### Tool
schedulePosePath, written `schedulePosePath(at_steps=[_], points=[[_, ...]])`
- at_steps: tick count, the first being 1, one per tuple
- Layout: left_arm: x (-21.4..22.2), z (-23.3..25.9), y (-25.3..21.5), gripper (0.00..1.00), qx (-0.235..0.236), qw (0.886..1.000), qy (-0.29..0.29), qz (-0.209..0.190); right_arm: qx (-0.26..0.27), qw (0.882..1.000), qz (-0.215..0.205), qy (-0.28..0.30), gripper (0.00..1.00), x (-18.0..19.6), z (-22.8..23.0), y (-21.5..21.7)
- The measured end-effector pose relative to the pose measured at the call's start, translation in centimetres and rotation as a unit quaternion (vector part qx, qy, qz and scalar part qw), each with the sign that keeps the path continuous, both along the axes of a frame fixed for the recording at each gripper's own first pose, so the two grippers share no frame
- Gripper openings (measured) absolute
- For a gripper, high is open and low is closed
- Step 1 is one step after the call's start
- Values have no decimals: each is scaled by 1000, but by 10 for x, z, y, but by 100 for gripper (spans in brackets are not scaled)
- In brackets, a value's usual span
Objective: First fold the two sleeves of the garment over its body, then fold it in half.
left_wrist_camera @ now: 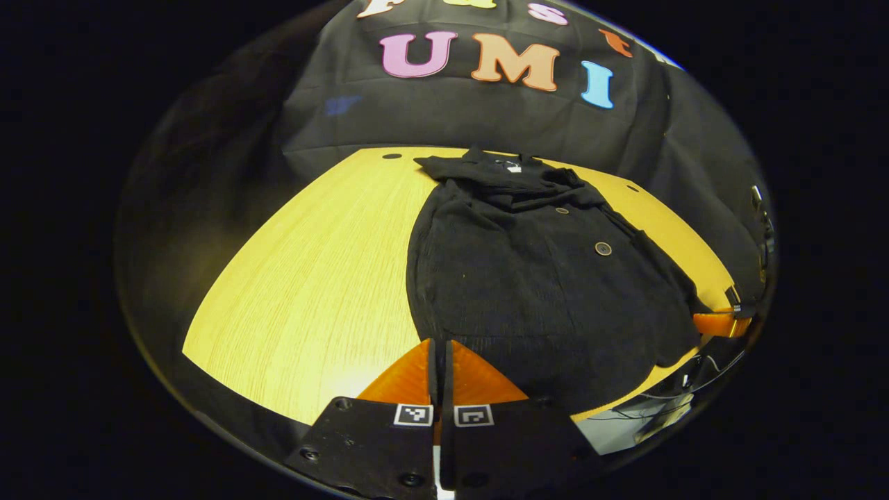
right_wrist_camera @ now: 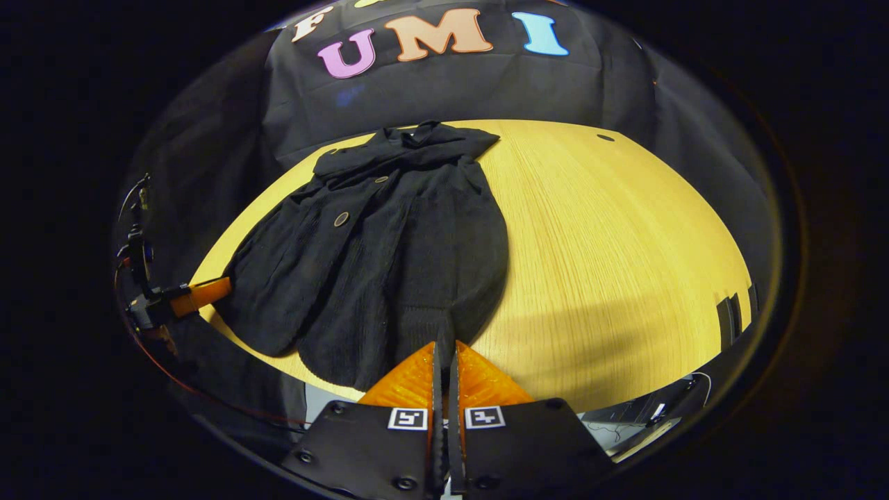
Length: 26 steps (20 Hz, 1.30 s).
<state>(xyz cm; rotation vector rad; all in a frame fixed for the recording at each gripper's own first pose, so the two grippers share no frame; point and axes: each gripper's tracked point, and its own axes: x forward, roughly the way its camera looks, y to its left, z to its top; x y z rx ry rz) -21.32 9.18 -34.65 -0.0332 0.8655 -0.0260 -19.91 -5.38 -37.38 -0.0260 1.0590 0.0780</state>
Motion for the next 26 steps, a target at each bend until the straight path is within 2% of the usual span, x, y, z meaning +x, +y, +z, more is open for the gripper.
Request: schedulePosePath(at_steps=[3,8,13,17,21,22,23,26], points=[[4,10,-3,0,-21,999,17,24,17,999,25,-13,5,6,17,6],[27,37,-12,0,-24,999,5,27,30,996,64,-50,5,38,45,7],[58,68,-22,0,-18,999,-27,34,55,993,74,-79,5,73,67,12],[92,93,-33,0,-40,998,-45,31,67,988,79,-113,5,109,98,22],[136,119,-34,0,-49,996,-72,16,71,985,69,-143,5,147,126,28],[146,123,-36,0,-51,996,-77,11,73,984,67,-150,2,155,133,29],[155,125,-37,0,-53,995,-80,7,74,983,65,-157,5,166,139,31],[183,132,-36,0,-52,995,-90,-5,74,980,58,-178,5,199,155,35]])
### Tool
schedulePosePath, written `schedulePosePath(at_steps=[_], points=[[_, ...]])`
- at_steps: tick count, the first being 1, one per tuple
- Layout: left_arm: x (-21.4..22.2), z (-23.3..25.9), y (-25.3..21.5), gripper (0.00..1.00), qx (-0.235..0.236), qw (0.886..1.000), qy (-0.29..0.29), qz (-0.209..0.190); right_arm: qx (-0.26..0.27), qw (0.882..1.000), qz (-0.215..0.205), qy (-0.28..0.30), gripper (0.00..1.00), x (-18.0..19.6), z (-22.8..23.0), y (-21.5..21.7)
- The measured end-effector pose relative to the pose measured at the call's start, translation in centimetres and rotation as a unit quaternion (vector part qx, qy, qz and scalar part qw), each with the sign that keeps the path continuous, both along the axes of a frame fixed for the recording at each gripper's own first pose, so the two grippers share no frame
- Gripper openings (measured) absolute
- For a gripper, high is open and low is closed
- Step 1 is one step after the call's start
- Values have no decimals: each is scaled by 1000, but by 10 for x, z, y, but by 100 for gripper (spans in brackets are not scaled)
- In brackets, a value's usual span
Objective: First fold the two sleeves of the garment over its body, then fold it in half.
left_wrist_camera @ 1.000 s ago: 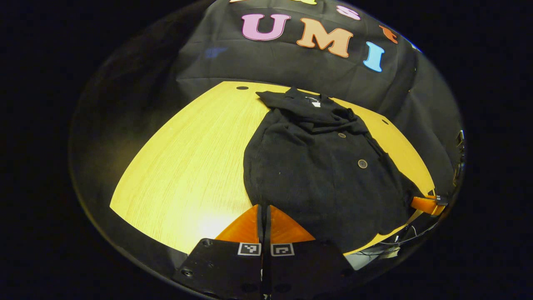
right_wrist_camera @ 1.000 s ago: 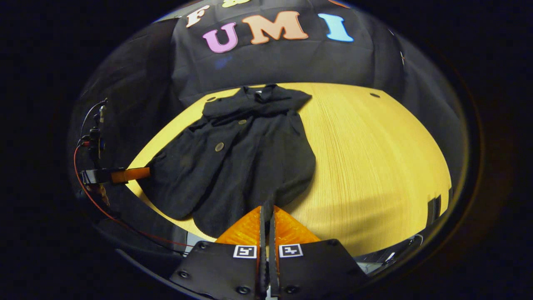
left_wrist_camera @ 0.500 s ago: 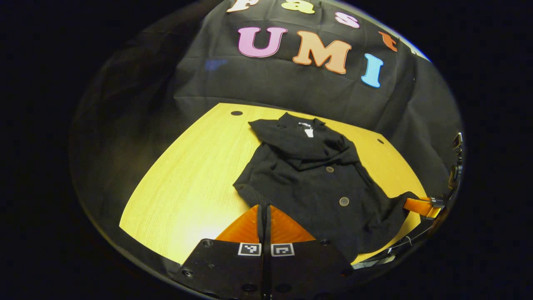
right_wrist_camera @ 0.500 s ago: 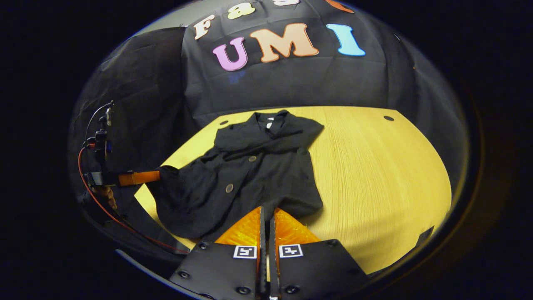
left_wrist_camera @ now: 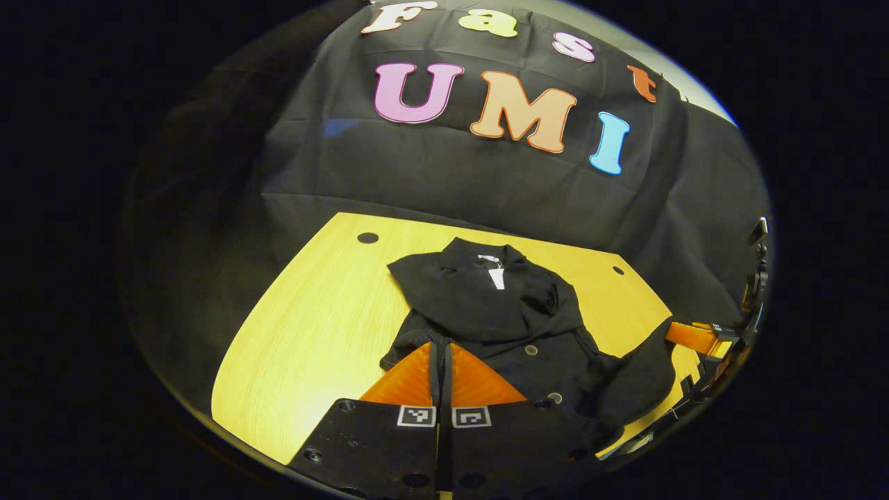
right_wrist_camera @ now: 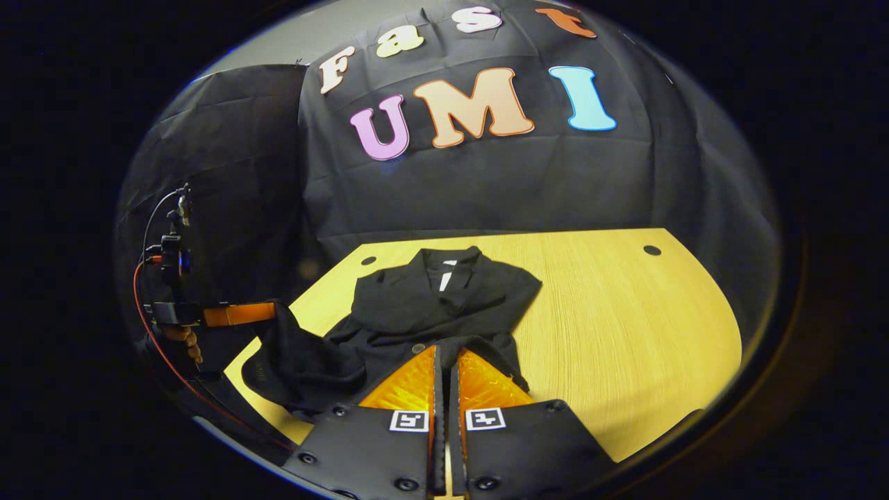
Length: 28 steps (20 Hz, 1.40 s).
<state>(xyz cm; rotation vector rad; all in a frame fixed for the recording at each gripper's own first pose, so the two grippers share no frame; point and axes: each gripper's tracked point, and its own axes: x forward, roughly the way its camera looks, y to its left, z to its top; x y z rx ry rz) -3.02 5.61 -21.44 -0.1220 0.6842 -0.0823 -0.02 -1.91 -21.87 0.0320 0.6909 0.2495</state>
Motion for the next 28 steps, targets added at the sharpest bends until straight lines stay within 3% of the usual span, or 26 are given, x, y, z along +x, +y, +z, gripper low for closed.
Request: schedulePosePath(at_steps=[9,11,22,26,28], points=[[96,9,-1,0,6,999,-30,-34,6,999,-33,-31,5,88,19,2],[114,5,-2,0,7,999,-30,-42,8,999,-42,-33,2,105,20,3],[203,-34,7,0,12,998,-28,-59,-4,996,-87,-31,5,190,0,-1],[237,-61,24,0,52,996,-27,-66,-25,991,-125,-37,5,228,-12,-17],[259,-62,44,3,101,992,-61,-38,-41,986,-156,-35,9,239,-15,-30]])
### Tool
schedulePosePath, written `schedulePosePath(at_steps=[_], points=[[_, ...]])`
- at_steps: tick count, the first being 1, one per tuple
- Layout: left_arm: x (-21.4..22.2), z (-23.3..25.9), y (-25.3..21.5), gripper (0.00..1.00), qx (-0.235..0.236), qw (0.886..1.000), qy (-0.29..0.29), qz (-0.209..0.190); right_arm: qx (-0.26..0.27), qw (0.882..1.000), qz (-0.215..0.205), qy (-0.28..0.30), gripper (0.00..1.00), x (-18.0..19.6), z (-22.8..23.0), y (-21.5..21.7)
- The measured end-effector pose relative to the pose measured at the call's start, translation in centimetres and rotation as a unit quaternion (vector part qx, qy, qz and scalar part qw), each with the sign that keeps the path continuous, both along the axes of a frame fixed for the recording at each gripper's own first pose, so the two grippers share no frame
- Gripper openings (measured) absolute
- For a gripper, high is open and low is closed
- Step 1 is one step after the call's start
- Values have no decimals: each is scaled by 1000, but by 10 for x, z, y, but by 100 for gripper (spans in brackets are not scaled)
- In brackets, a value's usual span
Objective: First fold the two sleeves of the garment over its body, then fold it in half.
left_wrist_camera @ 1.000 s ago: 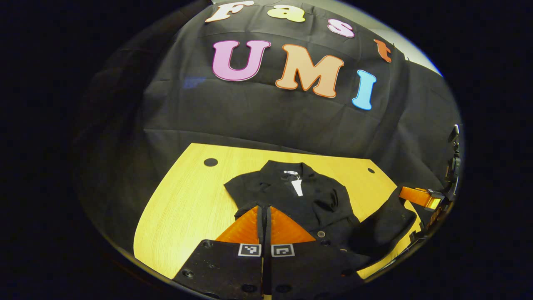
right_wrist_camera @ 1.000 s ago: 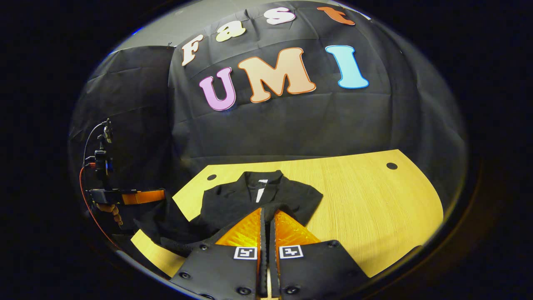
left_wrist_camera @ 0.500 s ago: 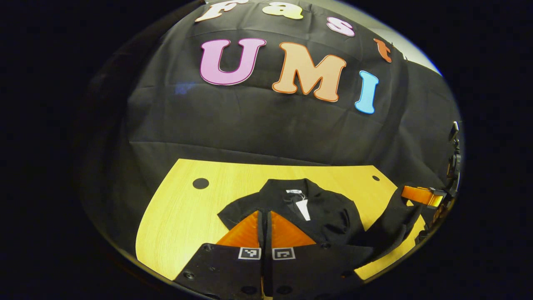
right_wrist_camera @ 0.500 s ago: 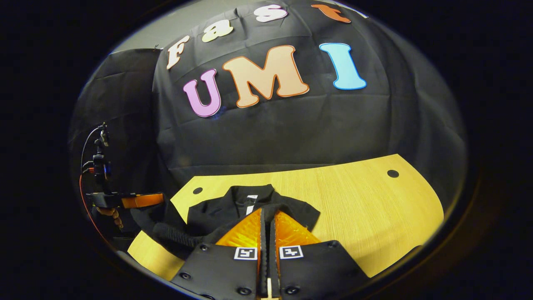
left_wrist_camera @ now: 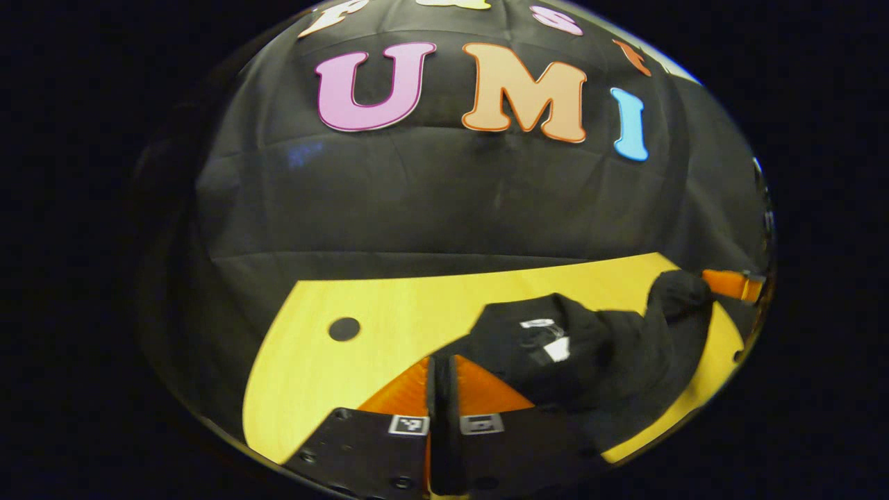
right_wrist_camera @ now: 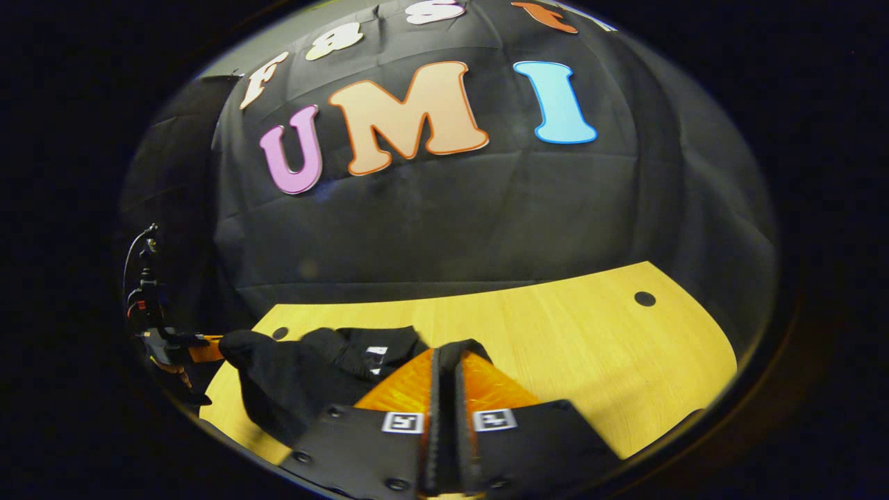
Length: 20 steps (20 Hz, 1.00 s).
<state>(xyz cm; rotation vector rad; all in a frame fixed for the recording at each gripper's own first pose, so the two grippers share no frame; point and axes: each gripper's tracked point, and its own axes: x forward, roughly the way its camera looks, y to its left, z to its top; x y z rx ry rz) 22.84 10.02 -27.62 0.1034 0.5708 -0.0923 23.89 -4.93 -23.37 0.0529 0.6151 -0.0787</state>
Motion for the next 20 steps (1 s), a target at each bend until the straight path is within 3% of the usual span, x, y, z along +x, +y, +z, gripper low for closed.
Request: schedulePosePath(at_steps=[3,4,5,10,14,15,16,20], points=[[20,34,-5,72,-5,998,-69,7,-14,999,-23,-41,98,11,16,-7],[21,49,-9,95,-11,996,-86,8,-26,998,-24,-57,92,6,30,-7],[19,59,-11,92,-11,995,-98,11,-36,996,-23,-72,98,1,42,-6],[-23,145,-21,94,-24,984,-173,36,-38,988,8,-148,98,-51,105,17],[-75,197,-28,93,-4,976,-215,36,-35,978,37,-203,98,-106,143,27],[-89,205,-30,94,0,974,-222,37,-36,976,42,-213,100,-119,149,27],[-104,212,-32,94,2,973,-227,38,-33,975,46,-217,94,-134,154,27],[-167,227,-45,94,-3,973,-230,37,-20,971,44,-233,100,-192,165,21]])
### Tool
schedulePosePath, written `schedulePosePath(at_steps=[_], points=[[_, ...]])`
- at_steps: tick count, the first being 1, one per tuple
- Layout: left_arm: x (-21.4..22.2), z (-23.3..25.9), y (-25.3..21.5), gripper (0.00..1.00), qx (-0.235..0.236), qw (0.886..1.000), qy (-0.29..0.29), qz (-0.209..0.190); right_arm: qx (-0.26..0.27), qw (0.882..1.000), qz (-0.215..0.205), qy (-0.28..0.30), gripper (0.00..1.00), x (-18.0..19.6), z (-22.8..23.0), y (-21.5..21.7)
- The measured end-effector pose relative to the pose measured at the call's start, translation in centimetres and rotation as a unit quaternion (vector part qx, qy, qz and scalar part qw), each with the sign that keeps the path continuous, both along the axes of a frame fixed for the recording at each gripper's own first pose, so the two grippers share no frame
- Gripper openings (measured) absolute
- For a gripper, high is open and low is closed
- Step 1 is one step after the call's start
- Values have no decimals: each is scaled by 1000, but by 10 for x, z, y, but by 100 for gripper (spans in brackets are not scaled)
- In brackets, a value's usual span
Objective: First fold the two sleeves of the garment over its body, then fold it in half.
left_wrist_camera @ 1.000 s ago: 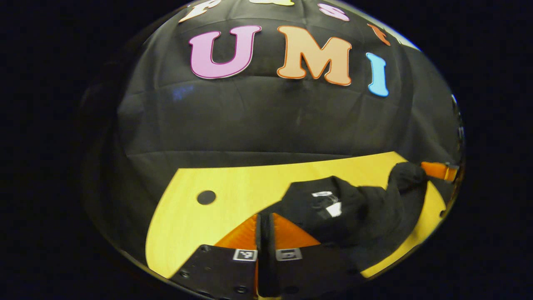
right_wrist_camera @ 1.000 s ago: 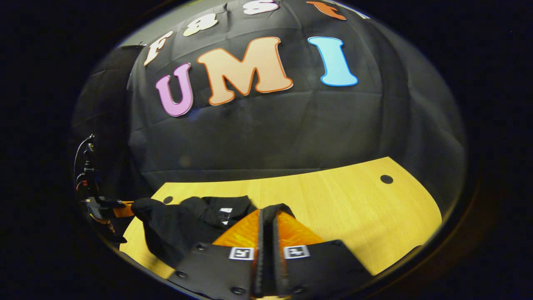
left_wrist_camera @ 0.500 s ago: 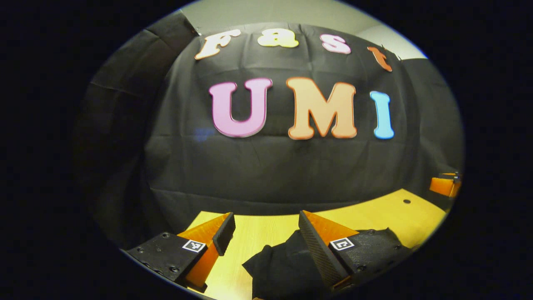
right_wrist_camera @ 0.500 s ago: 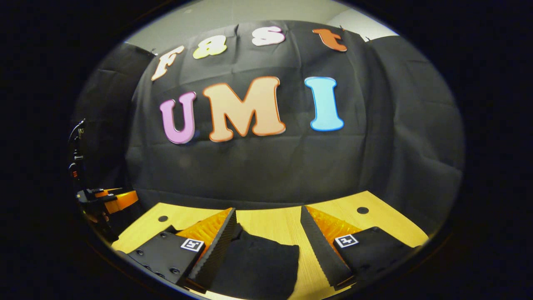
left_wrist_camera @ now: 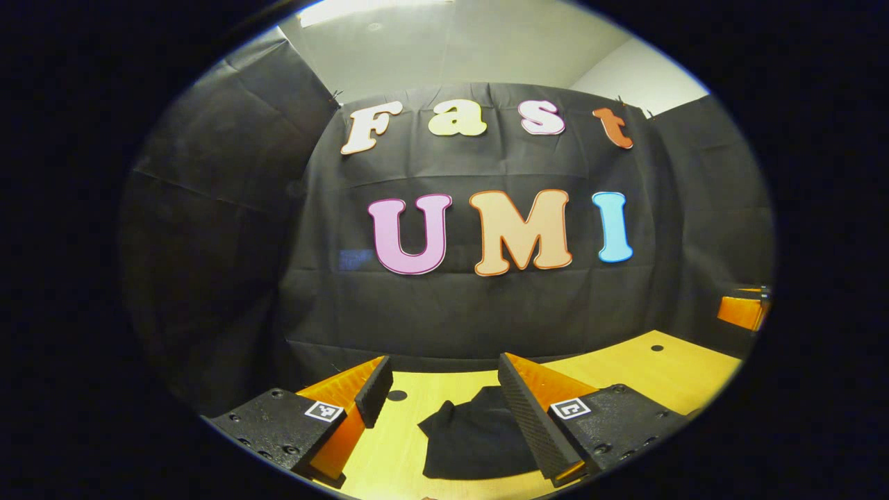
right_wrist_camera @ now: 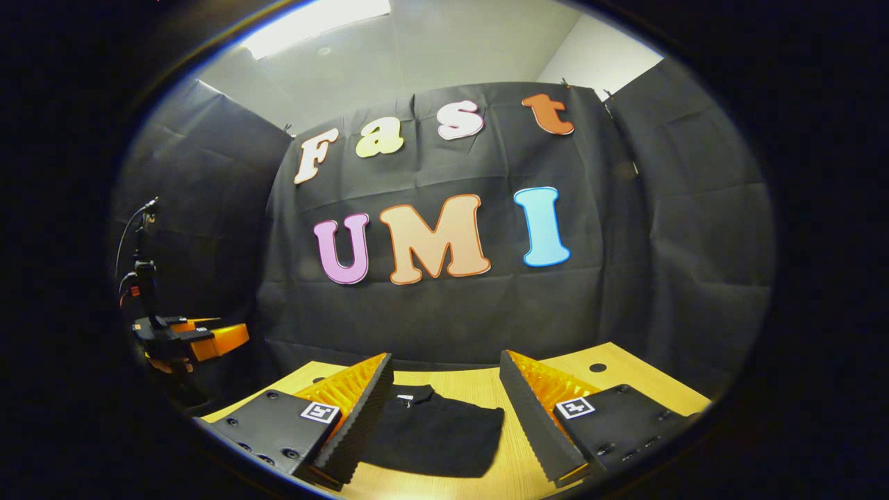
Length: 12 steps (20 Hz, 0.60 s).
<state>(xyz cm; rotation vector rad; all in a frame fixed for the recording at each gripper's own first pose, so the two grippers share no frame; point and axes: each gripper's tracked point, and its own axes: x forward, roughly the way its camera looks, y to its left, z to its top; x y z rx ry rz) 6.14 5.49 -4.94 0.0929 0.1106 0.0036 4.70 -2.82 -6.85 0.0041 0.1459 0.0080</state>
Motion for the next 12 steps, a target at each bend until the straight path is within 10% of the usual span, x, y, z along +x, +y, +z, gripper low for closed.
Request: schedulePosePath(at_steps=[12], points=[[-92,43,-28,94,-5,1000,-24,-17,9,1000,7,-10,97,-114,23,-6]])
